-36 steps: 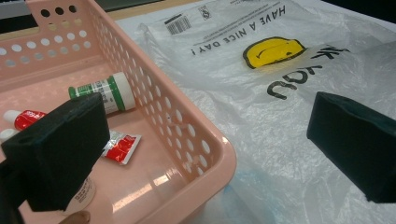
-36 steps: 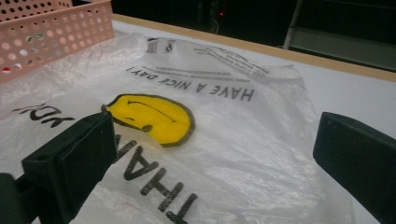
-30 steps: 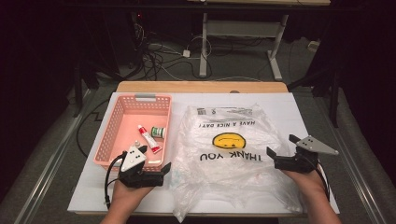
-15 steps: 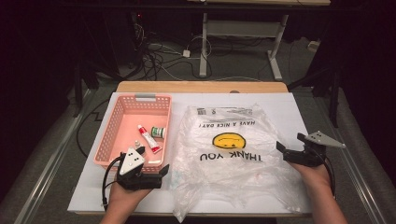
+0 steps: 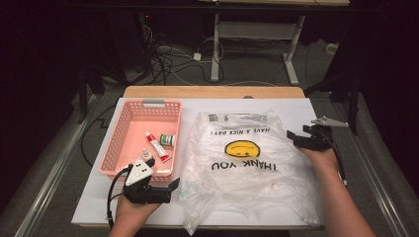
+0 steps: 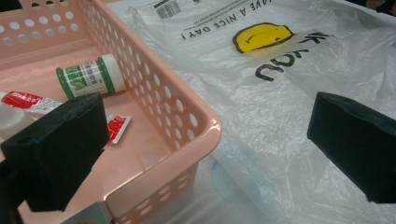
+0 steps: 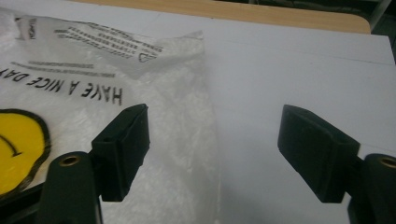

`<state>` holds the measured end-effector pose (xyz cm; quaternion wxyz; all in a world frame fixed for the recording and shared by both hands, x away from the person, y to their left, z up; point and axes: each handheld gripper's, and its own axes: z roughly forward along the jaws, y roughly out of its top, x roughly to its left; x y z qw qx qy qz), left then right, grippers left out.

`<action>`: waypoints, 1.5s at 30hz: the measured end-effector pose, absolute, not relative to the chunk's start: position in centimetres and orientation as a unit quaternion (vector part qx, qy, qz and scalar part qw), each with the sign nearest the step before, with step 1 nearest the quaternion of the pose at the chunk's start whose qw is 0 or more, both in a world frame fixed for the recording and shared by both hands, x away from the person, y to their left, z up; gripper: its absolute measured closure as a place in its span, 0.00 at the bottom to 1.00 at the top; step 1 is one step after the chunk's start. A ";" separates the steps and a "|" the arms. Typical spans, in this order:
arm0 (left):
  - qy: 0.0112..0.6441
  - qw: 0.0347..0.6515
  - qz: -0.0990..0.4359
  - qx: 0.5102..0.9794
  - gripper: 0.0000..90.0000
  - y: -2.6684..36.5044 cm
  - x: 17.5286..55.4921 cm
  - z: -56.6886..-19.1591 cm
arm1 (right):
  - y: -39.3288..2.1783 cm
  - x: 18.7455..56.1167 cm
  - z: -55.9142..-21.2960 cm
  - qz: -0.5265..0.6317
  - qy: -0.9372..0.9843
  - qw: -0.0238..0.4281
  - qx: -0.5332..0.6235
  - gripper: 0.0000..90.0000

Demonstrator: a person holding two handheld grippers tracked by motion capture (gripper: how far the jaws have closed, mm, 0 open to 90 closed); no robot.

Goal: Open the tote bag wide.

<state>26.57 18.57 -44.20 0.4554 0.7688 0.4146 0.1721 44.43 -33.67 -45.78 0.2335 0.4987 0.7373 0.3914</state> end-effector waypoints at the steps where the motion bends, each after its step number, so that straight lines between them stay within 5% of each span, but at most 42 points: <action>1: 0.417 0.456 0.171 0.768 0.00 18.7 26.6 -44.2 | -33.8 45.0 -45.8 0.390 0.737 0.230 0.502 0.32; 9: 0.423 0.463 0.177 0.758 0.00 19.0 26.6 -44.5 | -33.2 47.5 -45.5 0.390 0.741 0.200 0.509 0.42; 15: 0.418 0.460 0.175 0.764 0.00 18.6 26.7 -44.6 | -32.7 48.9 -47.1 0.363 0.759 0.161 0.516 0.42; 22: 0.415 0.458 0.174 0.766 0.00 18.4 26.6 -44.6 | -31.7 49.0 -48.3 0.333 0.784 0.166 0.497 0.43; 29: 0.413 0.459 0.172 0.768 0.00 18.4 26.6 -44.6 | -31.0 48.3 -48.2 0.323 0.802 0.174 0.470 0.64; 36: 0.412 0.458 0.170 0.769 0.00 18.2 26.7 -44.7 | -30.6 47.7 -48.2 0.326 0.820 0.167 0.439 0.99; 45: 0.413 0.461 0.165 0.768 0.00 18.2 26.7 -44.7 | -31.6 48.0 -46.8 0.343 0.788 0.212 0.465 1.00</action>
